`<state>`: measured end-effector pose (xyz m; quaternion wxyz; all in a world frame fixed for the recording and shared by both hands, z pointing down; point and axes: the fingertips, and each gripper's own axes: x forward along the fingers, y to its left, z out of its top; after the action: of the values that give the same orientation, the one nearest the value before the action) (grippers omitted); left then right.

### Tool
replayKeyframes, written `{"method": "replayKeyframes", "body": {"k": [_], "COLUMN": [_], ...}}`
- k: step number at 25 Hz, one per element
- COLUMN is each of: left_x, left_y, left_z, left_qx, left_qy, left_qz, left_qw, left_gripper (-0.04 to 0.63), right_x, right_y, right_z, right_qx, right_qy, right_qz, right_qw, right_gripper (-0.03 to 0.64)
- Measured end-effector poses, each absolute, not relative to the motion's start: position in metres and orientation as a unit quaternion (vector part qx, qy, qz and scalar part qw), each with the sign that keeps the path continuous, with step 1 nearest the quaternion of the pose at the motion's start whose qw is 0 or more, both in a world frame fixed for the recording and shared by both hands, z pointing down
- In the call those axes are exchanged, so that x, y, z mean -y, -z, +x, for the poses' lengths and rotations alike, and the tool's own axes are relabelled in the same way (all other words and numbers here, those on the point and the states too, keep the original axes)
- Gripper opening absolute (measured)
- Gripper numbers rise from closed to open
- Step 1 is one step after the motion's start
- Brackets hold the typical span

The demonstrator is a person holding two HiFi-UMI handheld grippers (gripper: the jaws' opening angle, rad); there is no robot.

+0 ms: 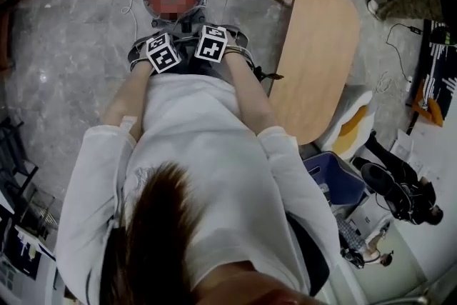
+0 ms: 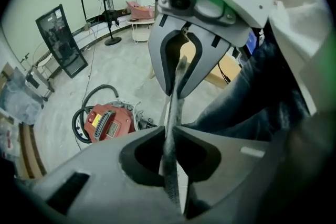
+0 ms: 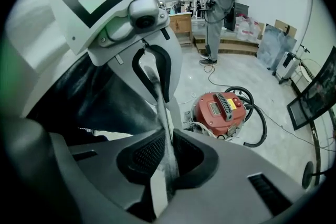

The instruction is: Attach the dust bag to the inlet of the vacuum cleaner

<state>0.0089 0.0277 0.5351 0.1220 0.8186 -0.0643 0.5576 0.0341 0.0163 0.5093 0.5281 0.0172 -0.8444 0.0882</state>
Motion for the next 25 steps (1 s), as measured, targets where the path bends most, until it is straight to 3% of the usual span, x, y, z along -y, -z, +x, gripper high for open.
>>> {"method": "replayKeyframes", "body": {"k": [18, 25], "left_x": [-0.019, -0.007], "left_y": [-0.638, -0.69], "left_z": [0.001, 0.005], "left_qx": [0.051, 0.059], "left_qy": [-0.528, -0.516], "left_qz": [0.822, 0.827], "left_qw": [0.209, 0.214], "left_gripper": [0.041, 0.046], "right_x": [-0.005, 0.0], "right_y": [-0.61, -0.667], "right_z": [0.026, 0.033], "right_qx": [0.806, 0.803], "right_qy": [-0.13, -0.109], "right_qz": [0.005, 0.012], "right_qw": [0.577, 0.586], "right_gripper": [0.041, 0.035]}}
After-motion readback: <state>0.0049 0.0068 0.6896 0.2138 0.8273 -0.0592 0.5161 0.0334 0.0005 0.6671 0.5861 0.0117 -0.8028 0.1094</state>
